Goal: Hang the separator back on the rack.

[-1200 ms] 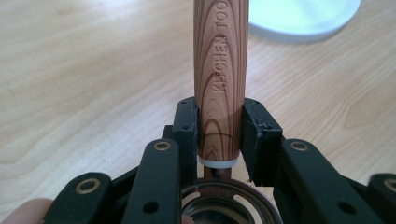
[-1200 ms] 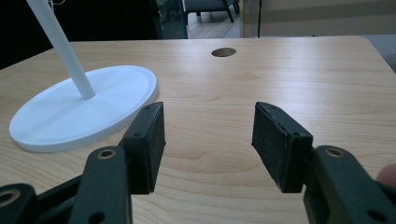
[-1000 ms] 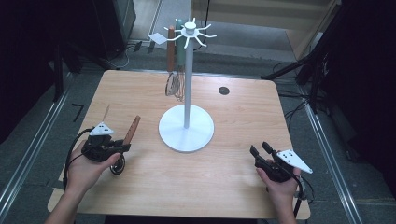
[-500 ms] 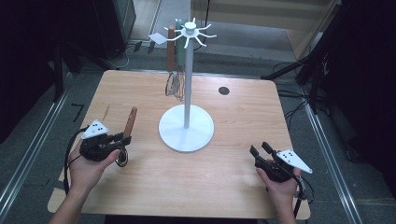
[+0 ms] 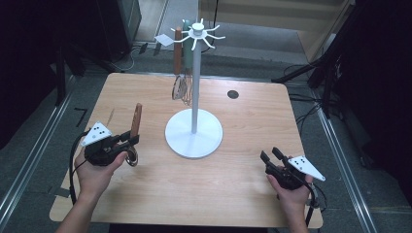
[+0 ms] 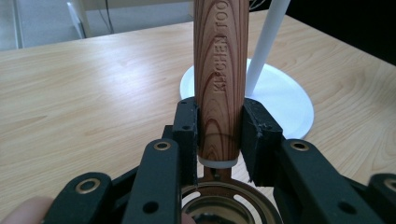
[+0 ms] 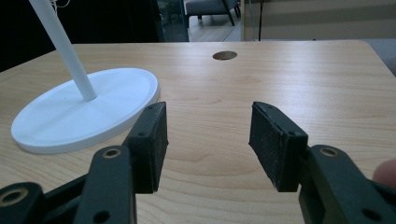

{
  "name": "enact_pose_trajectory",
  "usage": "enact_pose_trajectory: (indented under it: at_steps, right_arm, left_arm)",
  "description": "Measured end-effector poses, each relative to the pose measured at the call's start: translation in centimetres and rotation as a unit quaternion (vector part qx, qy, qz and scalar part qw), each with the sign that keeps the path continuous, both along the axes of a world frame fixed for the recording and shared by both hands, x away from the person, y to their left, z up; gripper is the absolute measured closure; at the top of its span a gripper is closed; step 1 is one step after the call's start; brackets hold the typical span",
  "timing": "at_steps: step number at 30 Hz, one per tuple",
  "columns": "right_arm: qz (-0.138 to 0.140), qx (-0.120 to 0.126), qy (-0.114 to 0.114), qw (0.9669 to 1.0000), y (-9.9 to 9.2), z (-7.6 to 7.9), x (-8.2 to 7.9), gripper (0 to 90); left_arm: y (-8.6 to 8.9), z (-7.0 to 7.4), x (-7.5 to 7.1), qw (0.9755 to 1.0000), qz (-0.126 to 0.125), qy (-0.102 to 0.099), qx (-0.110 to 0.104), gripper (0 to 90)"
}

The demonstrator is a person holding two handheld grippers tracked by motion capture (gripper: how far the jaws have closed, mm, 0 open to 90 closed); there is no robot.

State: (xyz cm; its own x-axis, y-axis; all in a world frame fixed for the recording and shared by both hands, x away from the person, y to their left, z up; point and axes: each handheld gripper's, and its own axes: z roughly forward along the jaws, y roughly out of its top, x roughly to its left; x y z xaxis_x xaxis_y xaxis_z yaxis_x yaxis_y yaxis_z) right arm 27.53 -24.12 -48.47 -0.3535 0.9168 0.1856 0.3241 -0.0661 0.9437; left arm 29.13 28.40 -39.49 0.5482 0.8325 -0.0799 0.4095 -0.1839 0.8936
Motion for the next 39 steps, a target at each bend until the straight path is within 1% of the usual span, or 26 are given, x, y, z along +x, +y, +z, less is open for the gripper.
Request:
enact_pose_trajectory:
  at_steps: [4,7,9,10,12,15,16,18,20,25,30,33,34,39]
  right_arm:
    - [0.002,0.002,0.004,1.0000,0.0,0.0,0.0,44.9]
    - [0.003,0.003,0.001,1.0000,0.1,0.0,0.0,42.8]
    - [0.001,0.003,0.000,1.0000,0.1,0.1,0.0,38.6]
    - [-0.001,0.002,0.000,1.0000,0.0,0.1,0.0,36.6]
    - [-0.003,0.004,0.002,1.0000,0.0,0.1,0.0,33.2]
    - [-0.002,-0.001,0.001,1.0000,0.1,0.1,0.0,30.0]
    - [-0.001,-0.002,0.000,1.0000,0.1,0.1,0.0,29.5]
    - [0.001,-0.008,-0.003,1.0000,0.1,0.1,0.1,28.9]
    - [0.000,-0.013,-0.001,0.9999,0.1,0.0,0.1,28.5]
    - [0.000,-0.013,0.001,0.9999,0.1,-0.1,0.2,29.0]
    - [-0.003,-0.015,0.001,0.9999,0.1,-0.1,0.1,30.2]
    - [-0.004,-0.015,0.001,0.9999,0.0,-0.1,0.1,31.0]
    - [-0.004,-0.016,0.002,0.9999,0.0,-0.1,0.1,31.1]
    - [-0.003,-0.016,0.002,0.9999,0.1,-0.1,0.1,31.7]
  left_arm:
    - [-0.4,0.3,0.1,0.9999,-0.007,-0.006,-0.007,70.4]
    - [-0.7,0.5,0.0,0.9998,-0.013,-0.012,-0.009,70.4]
    - [-1.0,0.7,0.1,0.9997,-0.016,-0.017,-0.012,70.4]
    - [-1.0,0.8,0.1,0.9996,-0.017,-0.017,-0.012,70.4]
    - [-1.2,1.1,0.1,0.9994,-0.018,-0.023,-0.017,70.4]
    - [-1.3,1.4,0.2,0.9992,-0.019,-0.029,-0.021,70.4]
    - [-1.4,1.5,0.2,0.9990,-0.021,-0.030,-0.026,70.4]
    - [-1.5,1.7,0.2,0.9987,-0.020,-0.036,-0.031,70.4]
    - [-1.6,1.9,0.3,0.9984,-0.024,-0.038,-0.035,70.4]
    - [-2.1,2.5,0.3,0.9977,-0.027,-0.049,-0.039,70.4]
    - [-2.6,3.2,0.3,0.9964,-0.026,-0.064,-0.049,70.4]
    - [-2.9,3.6,0.3,0.9959,-0.027,-0.071,-0.050,70.4]
    - [-3.1,3.8,0.3,0.9954,-0.029,-0.074,-0.053,70.4]
    - [-3.9,4.7,0.4,0.9942,-0.036,-0.084,-0.057,70.4]
